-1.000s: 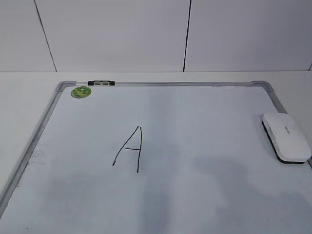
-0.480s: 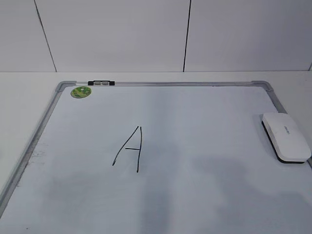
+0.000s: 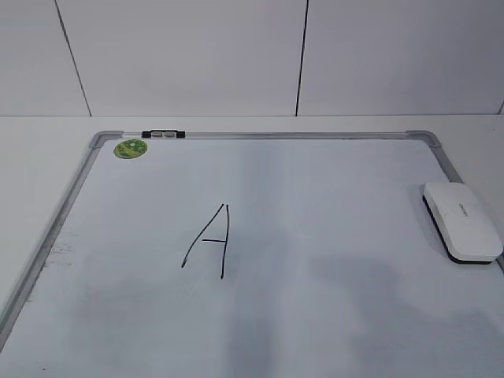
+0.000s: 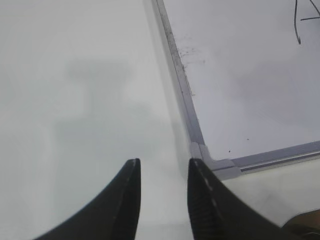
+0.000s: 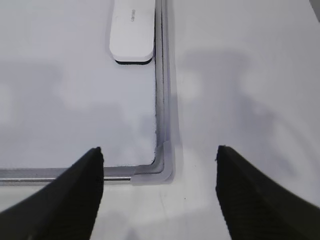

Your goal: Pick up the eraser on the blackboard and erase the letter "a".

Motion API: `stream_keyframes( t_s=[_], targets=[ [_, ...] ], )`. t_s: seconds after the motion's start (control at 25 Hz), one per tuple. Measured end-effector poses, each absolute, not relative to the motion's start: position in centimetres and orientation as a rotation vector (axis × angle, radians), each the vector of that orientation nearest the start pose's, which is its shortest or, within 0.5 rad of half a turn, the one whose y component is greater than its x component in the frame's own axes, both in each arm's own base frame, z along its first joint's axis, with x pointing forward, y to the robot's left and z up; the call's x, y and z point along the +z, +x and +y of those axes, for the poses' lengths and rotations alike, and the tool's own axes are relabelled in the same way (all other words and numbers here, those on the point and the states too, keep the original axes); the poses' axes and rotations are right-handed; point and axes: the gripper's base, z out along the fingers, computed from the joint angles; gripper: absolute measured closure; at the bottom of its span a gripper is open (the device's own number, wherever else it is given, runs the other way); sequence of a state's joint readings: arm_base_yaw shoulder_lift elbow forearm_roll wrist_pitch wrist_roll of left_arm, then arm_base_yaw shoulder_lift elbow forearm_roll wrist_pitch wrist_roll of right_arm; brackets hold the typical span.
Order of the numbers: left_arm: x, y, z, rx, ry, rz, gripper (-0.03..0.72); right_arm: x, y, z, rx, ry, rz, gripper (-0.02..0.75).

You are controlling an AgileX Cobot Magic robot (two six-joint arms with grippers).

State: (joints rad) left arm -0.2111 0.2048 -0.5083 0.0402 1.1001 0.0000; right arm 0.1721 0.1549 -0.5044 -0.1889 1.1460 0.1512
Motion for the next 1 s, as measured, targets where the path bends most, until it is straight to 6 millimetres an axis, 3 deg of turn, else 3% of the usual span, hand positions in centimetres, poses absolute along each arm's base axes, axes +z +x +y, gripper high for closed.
stream_keyframes(
  t_s=[0.44, 1.0],
  targets=[
    [27.6, -0.4, 0.4, -0.079, 0.219, 2.088, 0.443, 27.3, -0.3, -1.6, -0.041, -0.006, 2.137, 0.178],
    [27.6, -0.5, 0.5, -0.079, 0.217, 2.08, 0.443, 27.3, -1.0, -1.8, -0.033, -0.001, 2.092, 0.179]
  ],
)
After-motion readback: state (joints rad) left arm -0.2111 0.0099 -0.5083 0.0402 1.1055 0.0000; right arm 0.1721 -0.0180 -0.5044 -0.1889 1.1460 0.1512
